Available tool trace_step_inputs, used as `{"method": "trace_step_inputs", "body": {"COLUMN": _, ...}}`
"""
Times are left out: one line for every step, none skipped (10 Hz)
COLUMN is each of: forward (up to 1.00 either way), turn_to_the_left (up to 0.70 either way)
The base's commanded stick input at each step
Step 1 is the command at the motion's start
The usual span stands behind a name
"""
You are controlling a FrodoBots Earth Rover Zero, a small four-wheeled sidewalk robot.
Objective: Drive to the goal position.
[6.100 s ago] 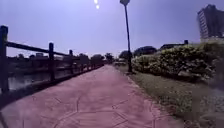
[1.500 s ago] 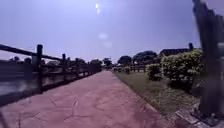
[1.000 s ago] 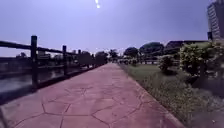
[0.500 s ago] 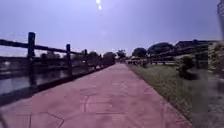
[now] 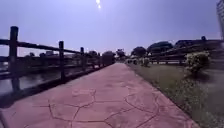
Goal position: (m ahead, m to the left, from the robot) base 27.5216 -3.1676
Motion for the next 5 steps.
{"method": "trace_step_inputs", "body": {"forward": 1.0, "turn_to_the_left": 0.01}}
{"method": "trace_step_inputs", "body": {"forward": 1.0, "turn_to_the_left": 0.01}}
{"method": "trace_step_inputs", "body": {"forward": 1.0, "turn_to_the_left": 0.01}}
{"method": "trace_step_inputs", "body": {"forward": 1.0, "turn_to_the_left": 0.01}}
{"method": "trace_step_inputs", "body": {"forward": 1.0, "turn_to_the_left": 0.01}}
